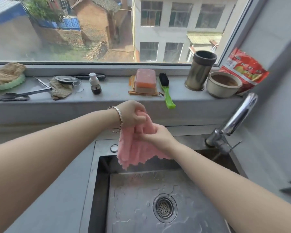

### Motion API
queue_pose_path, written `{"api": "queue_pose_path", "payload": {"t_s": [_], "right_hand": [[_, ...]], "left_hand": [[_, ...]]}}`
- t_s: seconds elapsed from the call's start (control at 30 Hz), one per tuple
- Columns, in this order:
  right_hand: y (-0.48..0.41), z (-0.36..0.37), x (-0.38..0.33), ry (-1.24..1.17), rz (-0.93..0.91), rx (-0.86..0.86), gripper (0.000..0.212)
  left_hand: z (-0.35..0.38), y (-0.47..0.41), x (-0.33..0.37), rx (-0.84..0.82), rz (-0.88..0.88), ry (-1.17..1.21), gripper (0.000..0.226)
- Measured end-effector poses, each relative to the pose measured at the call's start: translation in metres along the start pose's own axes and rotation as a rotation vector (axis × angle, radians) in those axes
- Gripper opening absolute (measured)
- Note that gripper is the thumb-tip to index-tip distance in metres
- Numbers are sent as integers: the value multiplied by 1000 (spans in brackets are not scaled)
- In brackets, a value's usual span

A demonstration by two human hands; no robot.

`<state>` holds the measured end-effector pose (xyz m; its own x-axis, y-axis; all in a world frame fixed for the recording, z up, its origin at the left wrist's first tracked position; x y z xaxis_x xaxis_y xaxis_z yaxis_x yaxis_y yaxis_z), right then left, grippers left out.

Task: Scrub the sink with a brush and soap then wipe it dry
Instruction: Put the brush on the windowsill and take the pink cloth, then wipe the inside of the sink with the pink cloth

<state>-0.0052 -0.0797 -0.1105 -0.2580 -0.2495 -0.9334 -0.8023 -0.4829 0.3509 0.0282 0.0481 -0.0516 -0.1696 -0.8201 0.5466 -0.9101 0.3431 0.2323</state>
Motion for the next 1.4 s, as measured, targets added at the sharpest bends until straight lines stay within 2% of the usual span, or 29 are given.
{"api": "queue_pose_path", "payload": {"t_s": [0.13,0.2,0.23,0.3,0.37,0.43,0.5,0.6,0.67,0.73,0.8,0.87,0.93,1.13,1.4], "right_hand": [[31,-20,68,-162,223,-108,43],[36,-31,101,-181,310,-88,54],[36,-38,114,-173,334,-39,51],[38,-57,131,-118,367,175,28],[39,-89,141,-29,323,510,15],[34,-124,144,235,190,783,34],[20,-150,148,488,196,851,53],[-11,-161,162,884,261,624,62],[-26,-163,167,1100,155,600,72],[-35,-163,175,1185,155,592,66],[-46,-156,195,1142,307,479,64],[-48,-148,203,1101,349,462,66],[-61,-124,199,1105,293,443,62],[-101,-31,176,1122,194,330,57],[-177,126,130,1110,-121,63,49]], "left_hand": [[61,-4,-9,-115,-33,49,15],[98,-12,-11,-113,-58,87,22],[116,-16,-11,-100,-66,97,25],[146,-22,-15,-52,-106,130,29],[169,-24,-23,-17,-175,168,32],[186,-24,-36,6,-258,199,32],[194,-21,-51,48,-329,207,31],[201,-14,-75,180,-442,204,29],[202,-8,-88,287,-504,234,27],[202,-1,-100,372,-520,226,27],[201,11,-115,455,-522,189,27],[197,21,-120,554,-508,153,27],[190,33,-135,637,-519,119,27],[170,82,-188,727,-665,130,27],[154,150,-245,797,-724,214,27]]}}
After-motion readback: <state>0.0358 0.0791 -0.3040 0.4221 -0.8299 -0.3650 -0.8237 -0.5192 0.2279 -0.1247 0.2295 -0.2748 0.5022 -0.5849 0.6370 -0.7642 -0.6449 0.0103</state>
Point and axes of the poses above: each hand's wrist, its own y-axis away from the middle knuckle, its own z-axis out of the palm, x = y × z, the point moved 2 cm from there along -y, towards the middle knuckle, and after that the axes turned 9 degrees about -x, right-handed, at the moved point
